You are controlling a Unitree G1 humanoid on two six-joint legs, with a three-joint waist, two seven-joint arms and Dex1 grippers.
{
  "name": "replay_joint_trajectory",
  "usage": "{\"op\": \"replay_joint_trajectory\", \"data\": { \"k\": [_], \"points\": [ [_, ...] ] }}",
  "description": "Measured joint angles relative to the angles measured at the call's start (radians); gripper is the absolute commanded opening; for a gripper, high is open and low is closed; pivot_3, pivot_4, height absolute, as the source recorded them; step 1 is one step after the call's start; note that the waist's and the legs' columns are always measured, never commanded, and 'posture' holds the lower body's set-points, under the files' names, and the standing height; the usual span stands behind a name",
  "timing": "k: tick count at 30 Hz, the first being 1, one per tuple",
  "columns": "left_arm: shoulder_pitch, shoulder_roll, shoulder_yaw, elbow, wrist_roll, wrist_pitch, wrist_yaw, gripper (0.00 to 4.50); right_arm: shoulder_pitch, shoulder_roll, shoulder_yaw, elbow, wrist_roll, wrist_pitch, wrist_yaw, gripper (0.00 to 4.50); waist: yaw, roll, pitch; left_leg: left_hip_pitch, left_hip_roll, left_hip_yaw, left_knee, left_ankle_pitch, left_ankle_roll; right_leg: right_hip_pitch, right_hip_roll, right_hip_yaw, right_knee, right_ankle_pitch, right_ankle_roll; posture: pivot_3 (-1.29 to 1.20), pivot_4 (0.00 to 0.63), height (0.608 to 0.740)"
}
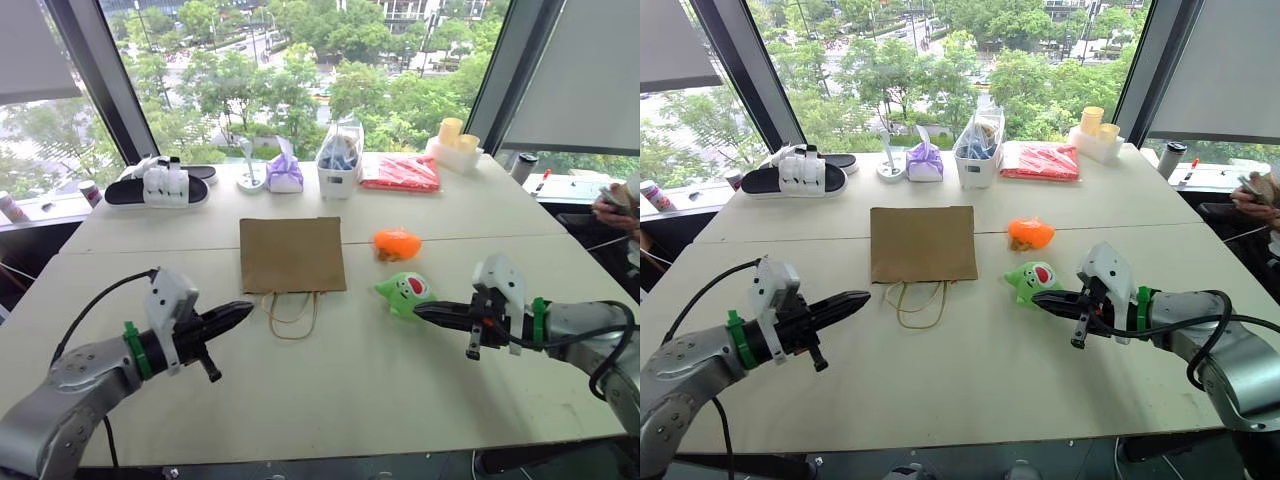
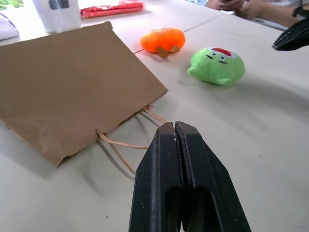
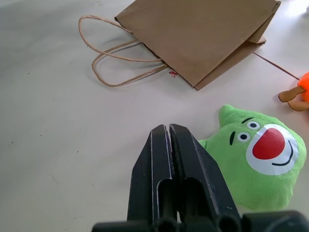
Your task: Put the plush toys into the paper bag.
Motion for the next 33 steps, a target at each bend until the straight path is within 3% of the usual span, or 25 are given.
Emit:
{"op": "replay_joint_trajectory", "data": {
  "k": [23, 30, 31, 33],
  "points": [
    [-0.036, -0.005, -0.004, 0.014, -0.014, 0.055, 0.102, 0.0, 0.018, 0.005, 0.001, -0.03, 0.009, 0.019, -0.028, 0.05, -0.001, 0.0, 0.0, 0.0, 0.0, 0.0, 0.0, 0.0, 0.0, 0.0, 0.0, 0.0, 0.0, 0.0, 0.0, 0.0, 0.15, 0.74],
    [-0.059, 0.029, -0.077, 0.08, 0.082, 0.002, 0.041, 0.0, 0.031, 0.032, 0.001, -0.056, 0.01, 0.02, -0.064, 0.05, -0.001, 0.0, 0.0, 0.0, 0.0, 0.0, 0.0, 0.0, 0.0, 0.0, 0.0, 0.0, 0.001, 0.0, 0.0, 0.0, 0.15, 0.74],
    [-0.068, 0.039, -0.091, 0.102, 0.107, -0.022, 0.015, 0.39, 0.031, 0.034, 0.001, -0.064, 0.01, 0.021, -0.07, 0.0, -0.001, 0.0, 0.0, 0.0, 0.0, 0.0, 0.0, 0.0, 0.0, 0.0, 0.0, 0.0, 0.001, 0.0, 0.0, 0.0, 0.15, 0.74],
    [-0.104, 0.053, -0.128, 0.149, 0.148, -0.069, -0.028, 0.77, 0.033, 0.037, 0.002, -0.065, 0.009, 0.021, -0.08, 0.0, 0.001, 0.0, 0.0, 0.0, 0.0, 0.0, 0.0, 0.0, 0.0, 0.0, 0.0, 0.0, 0.001, 0.0, 0.0, 0.0, 0.15, 0.74]
  ]
}}
